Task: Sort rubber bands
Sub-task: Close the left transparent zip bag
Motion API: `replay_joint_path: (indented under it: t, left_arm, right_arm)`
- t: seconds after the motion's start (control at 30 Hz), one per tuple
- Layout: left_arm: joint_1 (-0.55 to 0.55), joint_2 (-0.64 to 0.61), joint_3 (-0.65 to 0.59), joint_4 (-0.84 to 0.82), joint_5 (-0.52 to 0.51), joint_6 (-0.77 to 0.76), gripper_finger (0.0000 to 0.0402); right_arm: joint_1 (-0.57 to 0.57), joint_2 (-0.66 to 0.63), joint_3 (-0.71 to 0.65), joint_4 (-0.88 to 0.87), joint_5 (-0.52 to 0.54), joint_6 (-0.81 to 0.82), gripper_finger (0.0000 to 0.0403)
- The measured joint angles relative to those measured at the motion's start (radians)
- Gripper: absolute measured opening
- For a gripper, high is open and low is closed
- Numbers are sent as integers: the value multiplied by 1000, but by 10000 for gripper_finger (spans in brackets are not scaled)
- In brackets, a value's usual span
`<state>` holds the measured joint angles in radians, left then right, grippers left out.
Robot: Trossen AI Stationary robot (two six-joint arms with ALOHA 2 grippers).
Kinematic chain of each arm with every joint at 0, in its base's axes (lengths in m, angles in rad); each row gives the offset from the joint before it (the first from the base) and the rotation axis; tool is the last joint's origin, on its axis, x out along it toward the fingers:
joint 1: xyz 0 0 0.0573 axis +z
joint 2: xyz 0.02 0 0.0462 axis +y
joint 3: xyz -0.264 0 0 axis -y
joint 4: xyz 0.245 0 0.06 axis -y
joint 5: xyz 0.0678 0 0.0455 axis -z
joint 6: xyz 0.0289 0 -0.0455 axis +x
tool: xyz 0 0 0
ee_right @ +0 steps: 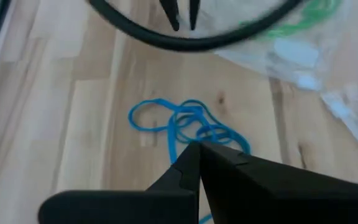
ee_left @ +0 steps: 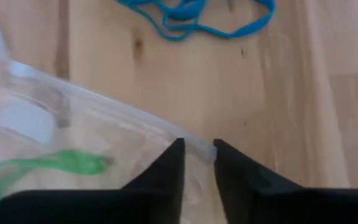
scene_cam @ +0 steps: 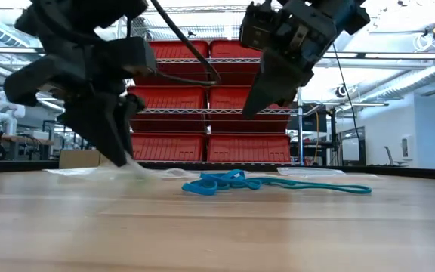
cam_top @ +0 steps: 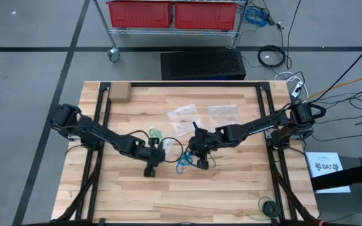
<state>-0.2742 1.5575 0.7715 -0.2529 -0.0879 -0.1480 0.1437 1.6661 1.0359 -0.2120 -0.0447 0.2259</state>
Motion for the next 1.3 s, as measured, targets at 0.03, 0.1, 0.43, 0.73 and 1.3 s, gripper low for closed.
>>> replay_joint_path:
  t: [0.03, 0.1, 0.43, 0.73, 1.3]
  left_arm:
    - [7, 3, 0, -1, 16, -1, 111]
    - [19, 4, 0, -13, 29, -1, 137]
    - [73, -112, 5, -106, 25, 27, 171]
    - [227, -216, 8, -161, -120, 161, 41]
    - [589, 2, 6, -228, 88, 165, 3]
  right_arm:
    - [3, 0, 0, -1, -8, -1, 0]
    - [8, 0, 0, -1, -10, -1, 0]
    - [-40, 82, 0, 91, 99, 69, 0]
    - [-103, 208, 0, 282, 97, 106, 0]
    - [-59, 280, 0, 450, -5, 109, 0]
